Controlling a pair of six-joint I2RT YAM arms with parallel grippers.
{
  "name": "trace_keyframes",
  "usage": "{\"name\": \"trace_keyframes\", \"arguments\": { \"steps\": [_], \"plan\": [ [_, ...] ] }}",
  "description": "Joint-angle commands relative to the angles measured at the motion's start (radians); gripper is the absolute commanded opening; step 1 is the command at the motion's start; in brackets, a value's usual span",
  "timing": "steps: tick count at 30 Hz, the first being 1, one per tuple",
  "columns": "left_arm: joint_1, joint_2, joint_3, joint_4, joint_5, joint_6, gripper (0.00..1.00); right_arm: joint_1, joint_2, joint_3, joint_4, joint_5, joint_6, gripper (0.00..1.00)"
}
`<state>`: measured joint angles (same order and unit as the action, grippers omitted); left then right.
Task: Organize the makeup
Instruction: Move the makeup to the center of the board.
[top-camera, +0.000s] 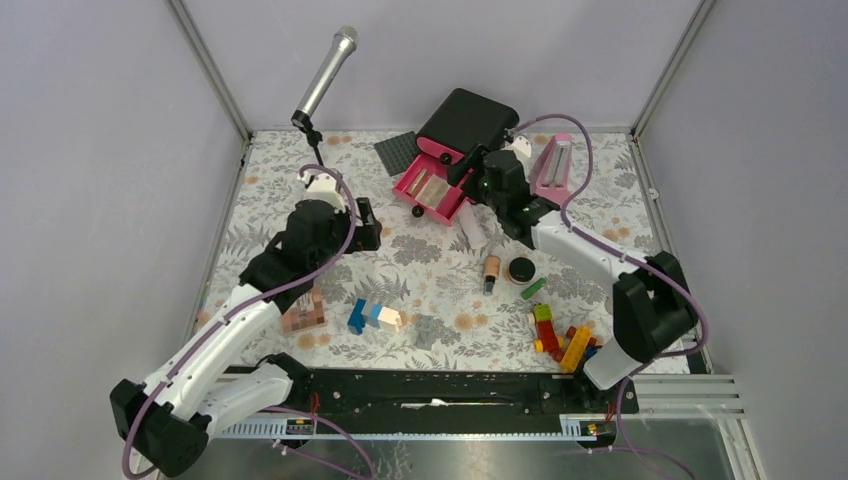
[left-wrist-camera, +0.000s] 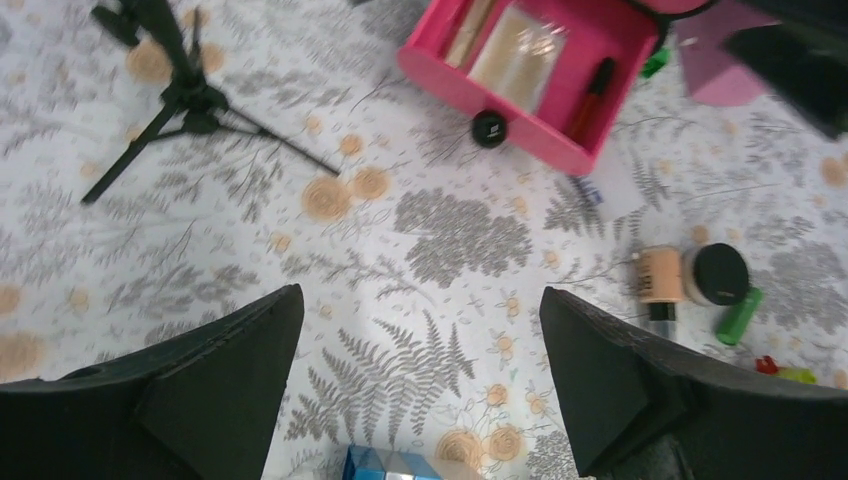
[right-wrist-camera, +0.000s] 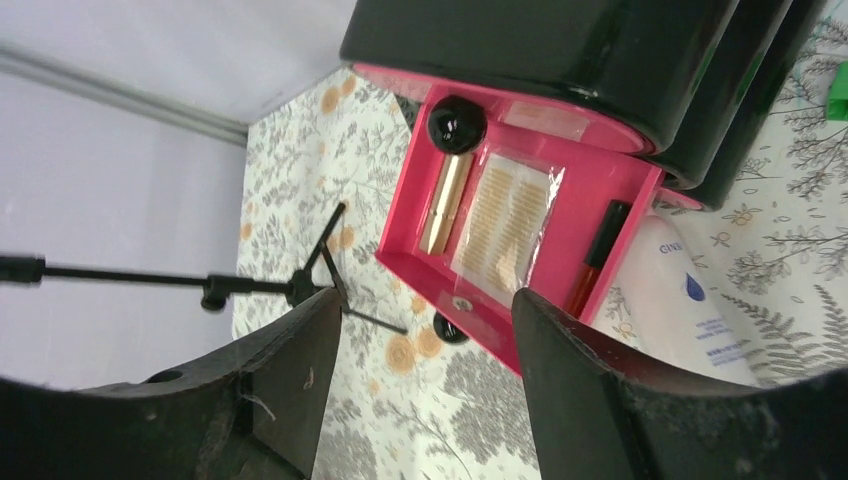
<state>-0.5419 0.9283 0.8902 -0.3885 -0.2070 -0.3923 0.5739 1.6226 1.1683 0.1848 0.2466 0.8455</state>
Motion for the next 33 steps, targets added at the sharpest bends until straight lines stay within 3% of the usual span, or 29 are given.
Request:
{"name": "trace_keyframes", "arguments": {
  "steps": [1, 6, 11, 15, 18, 22, 27, 33],
  "plan": [
    [0.005, 0.035, 0.048, -0.119, -0.195, -0.135, 0.99, -0.004, -0.114, -0.035, -0.073, -0.074, -0.165, 0.71],
    [0.006, 0.045, 0.037, -0.332, -0.412, -0.35, 0.99, -0.004, -0.209, -0.068, -0.176, -0.12, -0.27, 0.77],
    [0.062, 0.068, -0.014, -0.4, -0.395, -0.431, 0.99, -0.003, -0.244, -0.088, -0.256, -0.24, -0.334, 0.8],
    [0.316, 0.069, -0.105, -0.347, -0.228, -0.435, 0.99, 0.032, -0.233, -0.076, -0.295, -0.3, -0.363, 0.8],
    [0.406, 0.059, -0.165, -0.321, -0.273, -0.47, 0.99, 0.119, -0.207, -0.03, -0.339, -0.253, -0.411, 0.8],
    [0.463, 0.081, -0.188, -0.341, -0.399, -0.537, 0.99, 0.221, -0.15, 0.028, -0.363, -0.252, -0.434, 0.8],
    [0.476, 0.043, -0.283, -0.317, -0.415, -0.675, 0.99, 0.259, -0.12, 0.034, -0.363, -0.252, -0.427, 0.81],
    [0.476, -0.056, -0.41, -0.218, -0.398, -0.69, 0.99, 0.259, -0.127, 0.023, -0.341, -0.26, -0.414, 0.81]
  ]
}}
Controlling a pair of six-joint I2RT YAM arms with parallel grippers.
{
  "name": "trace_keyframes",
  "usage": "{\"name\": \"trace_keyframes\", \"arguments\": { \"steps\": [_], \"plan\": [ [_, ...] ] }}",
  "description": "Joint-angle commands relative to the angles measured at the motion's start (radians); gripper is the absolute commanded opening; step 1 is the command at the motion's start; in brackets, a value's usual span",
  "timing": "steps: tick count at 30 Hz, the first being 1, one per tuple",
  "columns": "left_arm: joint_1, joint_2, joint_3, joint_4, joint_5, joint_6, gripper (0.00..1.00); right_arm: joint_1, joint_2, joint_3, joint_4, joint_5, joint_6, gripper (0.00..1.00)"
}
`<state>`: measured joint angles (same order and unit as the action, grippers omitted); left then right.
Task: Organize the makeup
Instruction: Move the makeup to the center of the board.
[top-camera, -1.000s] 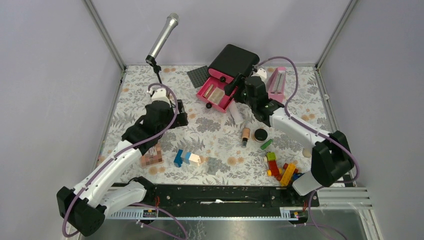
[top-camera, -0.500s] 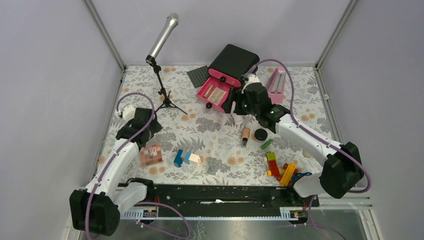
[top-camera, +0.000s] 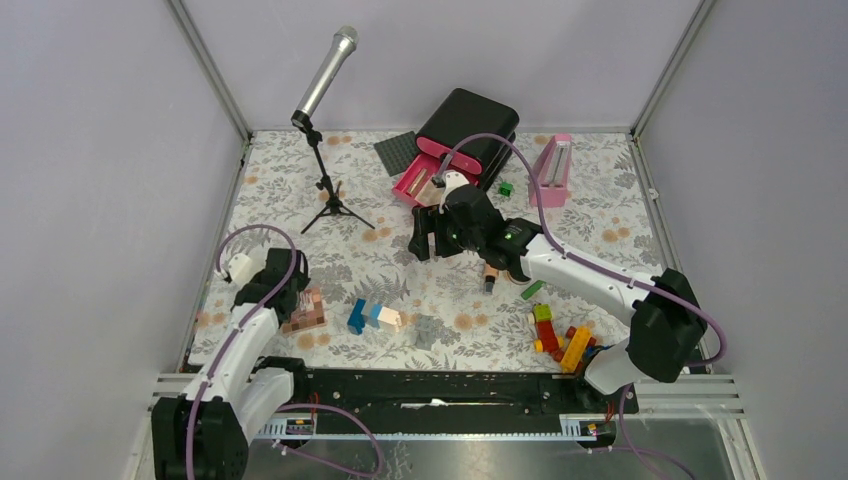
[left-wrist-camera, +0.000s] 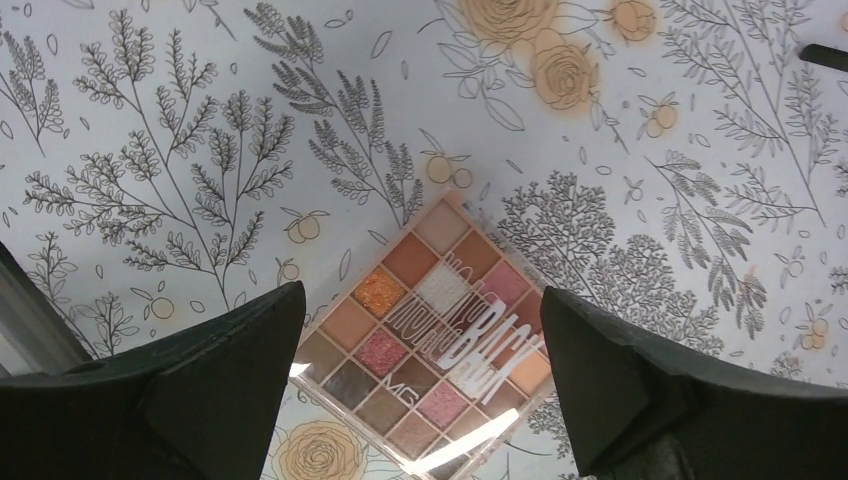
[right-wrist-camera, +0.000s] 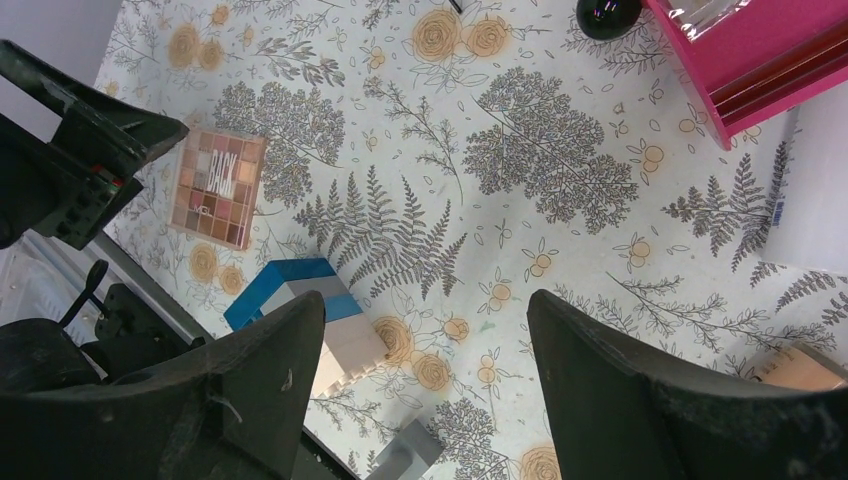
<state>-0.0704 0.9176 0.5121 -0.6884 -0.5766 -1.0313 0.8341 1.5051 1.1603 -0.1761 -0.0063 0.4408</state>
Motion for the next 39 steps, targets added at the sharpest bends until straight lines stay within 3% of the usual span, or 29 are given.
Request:
{"name": "trace_keyframes", "arguments": {
  "steps": [1, 7, 23, 27, 31, 39],
  "plan": [
    [0.004, -0.046, -0.037, 0.084, -0.031, -0.045, 0.99, 0.0, -0.012, 0.026, 0.027, -0.009, -0.004, 0.81],
    [0.004, -0.023, -0.047, 0.112, -0.017, -0.033, 0.99, 0.0, -0.007, 0.026, 0.035, -0.021, 0.011, 0.82],
    [-0.012, 0.036, -0.112, 0.246, 0.253, -0.047, 0.99, 0.0, -0.026, -0.007, 0.058, -0.001, 0.041, 0.83],
    [-0.07, 0.05, -0.096, 0.246, 0.238, -0.061, 0.99, 0.0, -0.03, -0.019, 0.068, -0.003, 0.052, 0.83],
    [-0.082, 0.045, -0.055, 0.164, 0.128, -0.082, 0.99, 0.0, -0.028, -0.022, 0.071, -0.003, 0.06, 0.83],
    [0.141, 0.029, -0.045, 0.13, 0.14, -0.083, 0.99, -0.001, -0.034, -0.03, 0.054, 0.002, 0.065, 0.84]
  ]
}}
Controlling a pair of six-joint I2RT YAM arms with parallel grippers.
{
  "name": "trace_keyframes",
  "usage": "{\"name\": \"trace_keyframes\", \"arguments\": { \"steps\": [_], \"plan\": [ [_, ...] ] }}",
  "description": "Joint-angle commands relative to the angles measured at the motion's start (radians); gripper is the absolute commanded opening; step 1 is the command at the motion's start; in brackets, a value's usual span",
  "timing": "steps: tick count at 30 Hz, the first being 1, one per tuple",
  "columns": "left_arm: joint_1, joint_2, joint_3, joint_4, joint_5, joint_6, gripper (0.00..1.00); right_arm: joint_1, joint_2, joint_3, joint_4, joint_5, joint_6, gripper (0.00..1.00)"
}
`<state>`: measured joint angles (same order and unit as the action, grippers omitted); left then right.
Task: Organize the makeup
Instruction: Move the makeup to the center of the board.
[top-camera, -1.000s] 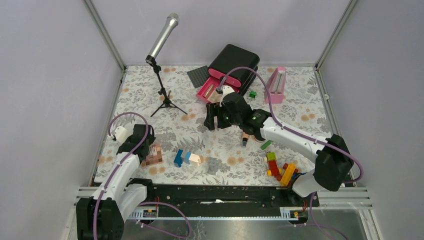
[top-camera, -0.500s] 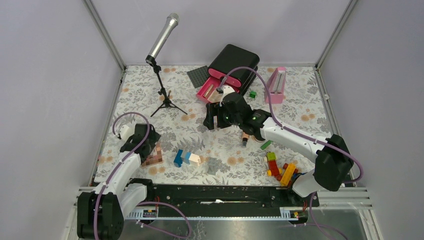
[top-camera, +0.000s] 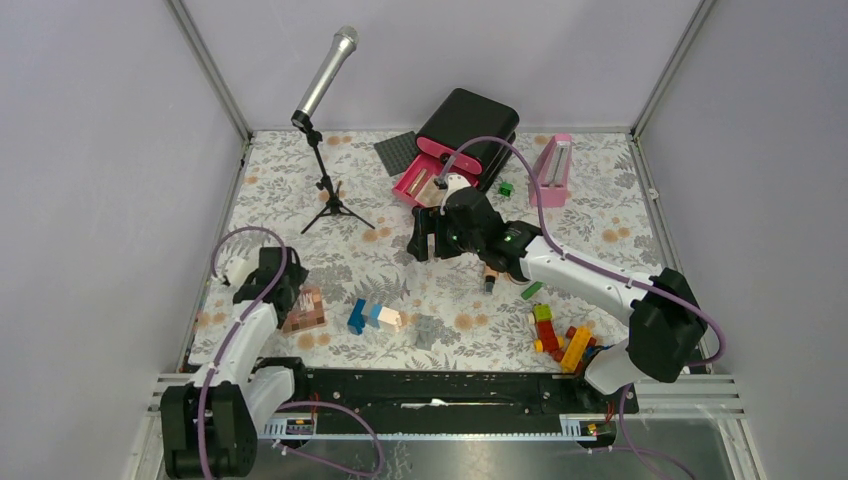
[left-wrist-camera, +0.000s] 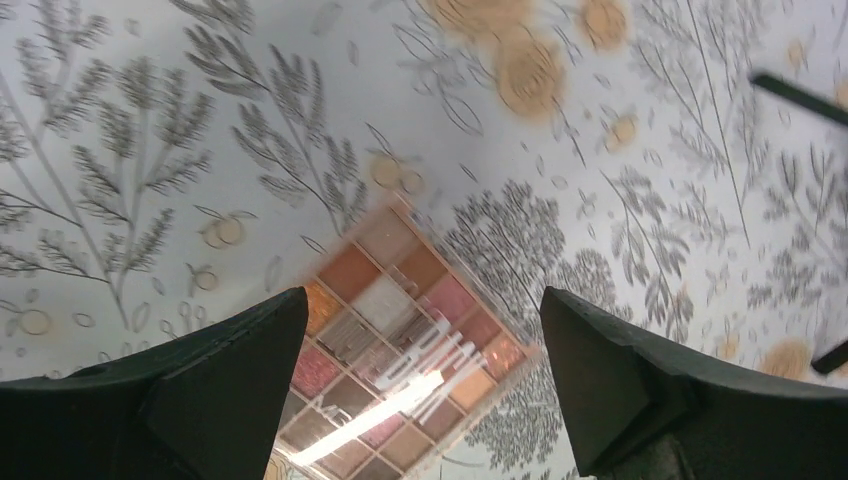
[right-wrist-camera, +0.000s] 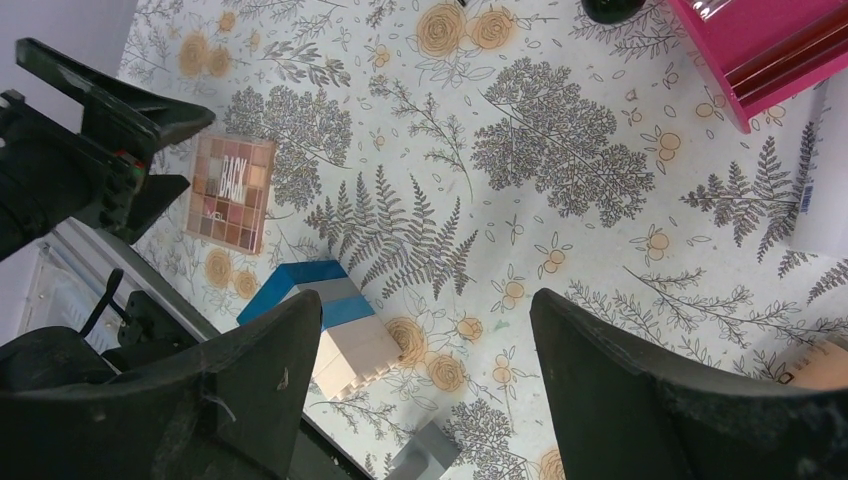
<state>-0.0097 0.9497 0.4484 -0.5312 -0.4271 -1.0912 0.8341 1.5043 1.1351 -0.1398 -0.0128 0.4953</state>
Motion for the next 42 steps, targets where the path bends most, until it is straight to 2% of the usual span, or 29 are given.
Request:
{"name": "trace_keyframes", "arguments": {
  "steps": [1, 9, 19, 27, 38, 42],
  "plan": [
    [0.099, 0.008, 0.017, -0.029, -0.017, -0.035, 0.99, 0.0, -0.033, -0.005, 0.015, 0.007, 0.011, 0.84],
    [0.213, 0.056, -0.003, -0.014, -0.03, -0.053, 0.99, 0.0, -0.033, -0.012, 0.014, 0.004, 0.011, 0.84],
    [0.214, 0.045, -0.107, 0.081, 0.22, -0.059, 0.99, 0.0, -0.005, -0.002, 0.036, -0.01, 0.028, 0.84],
    [0.048, 0.048, -0.112, 0.095, 0.235, -0.115, 0.99, 0.0, 0.001, 0.006, 0.039, -0.009, 0.04, 0.85],
    [-0.229, 0.19, -0.026, 0.138, 0.202, -0.214, 0.99, 0.001, -0.003, 0.006, 0.04, -0.007, 0.045, 0.85],
    [-0.263, 0.233, 0.003, 0.133, 0.187, -0.205, 0.99, 0.0, 0.008, 0.028, 0.011, -0.015, 0.018, 0.85]
  ]
}}
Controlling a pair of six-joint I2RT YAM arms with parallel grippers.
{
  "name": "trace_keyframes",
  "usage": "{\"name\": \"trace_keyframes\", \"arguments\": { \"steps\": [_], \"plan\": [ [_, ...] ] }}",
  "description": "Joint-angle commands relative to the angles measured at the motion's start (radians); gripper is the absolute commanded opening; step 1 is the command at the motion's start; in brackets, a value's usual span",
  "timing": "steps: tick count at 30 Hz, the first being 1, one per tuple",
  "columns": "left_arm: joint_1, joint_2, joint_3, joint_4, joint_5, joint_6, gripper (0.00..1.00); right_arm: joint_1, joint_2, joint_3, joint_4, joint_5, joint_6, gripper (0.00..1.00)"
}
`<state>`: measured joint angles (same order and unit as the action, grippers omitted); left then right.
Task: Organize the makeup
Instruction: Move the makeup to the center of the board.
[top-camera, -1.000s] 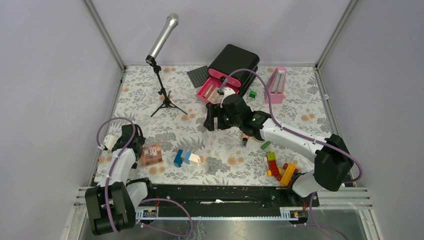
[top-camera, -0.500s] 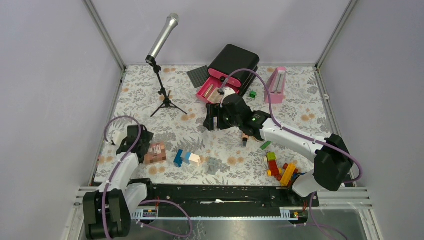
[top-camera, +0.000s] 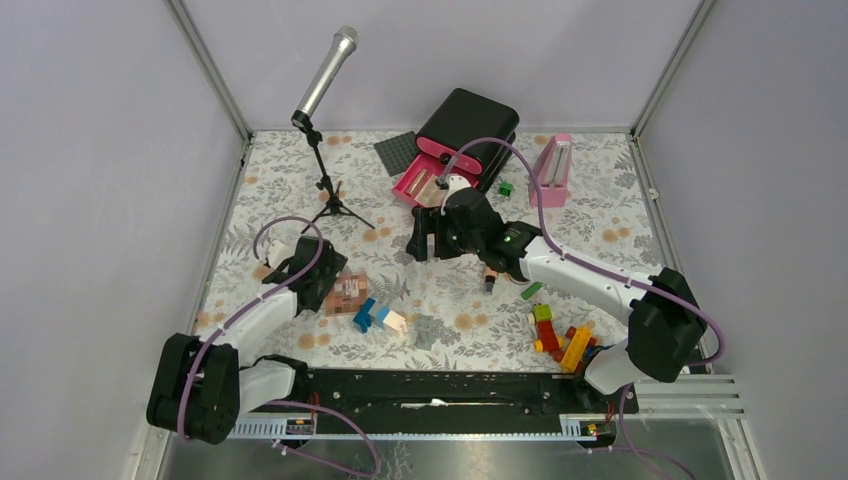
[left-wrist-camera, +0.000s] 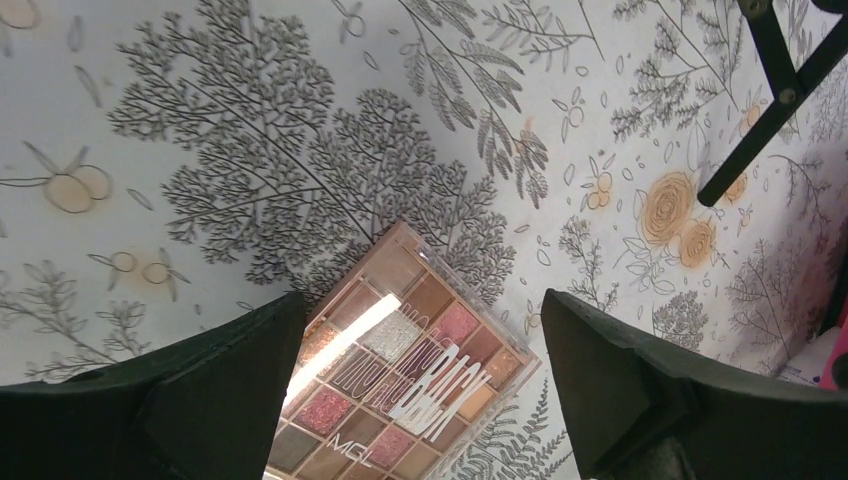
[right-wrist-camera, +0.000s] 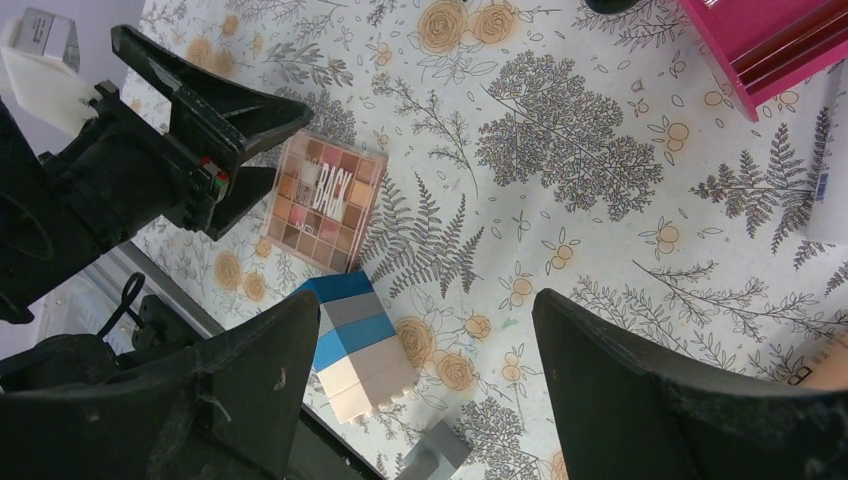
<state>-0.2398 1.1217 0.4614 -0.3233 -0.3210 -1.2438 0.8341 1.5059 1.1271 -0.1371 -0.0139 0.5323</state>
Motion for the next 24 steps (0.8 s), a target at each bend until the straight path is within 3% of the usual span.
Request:
{"name": "trace_keyframes", "arguments": {
  "steps": [1, 8, 15, 24],
  "plan": [
    [-0.032, 0.061, -0.007, -0.079, 0.077, -0.043, 0.99, 0.001, 0.01, 0.045, -0.007, -0.019, -0.041, 0.85],
    [-0.033, 0.033, 0.03, -0.103, 0.029, 0.148, 0.99, 0.01, 0.068, 0.1, -0.097, -0.212, -0.142, 0.85],
    [-0.033, -0.004, 0.017, -0.091, 0.043, 0.261, 0.99, 0.062, 0.223, 0.163, -0.085, -0.17, -0.072, 0.85],
    [-0.033, -0.105, -0.028, -0.112, 0.057, 0.283, 0.98, 0.061, 0.476, 0.319, -0.018, -0.174, 0.046, 0.74]
  ]
}}
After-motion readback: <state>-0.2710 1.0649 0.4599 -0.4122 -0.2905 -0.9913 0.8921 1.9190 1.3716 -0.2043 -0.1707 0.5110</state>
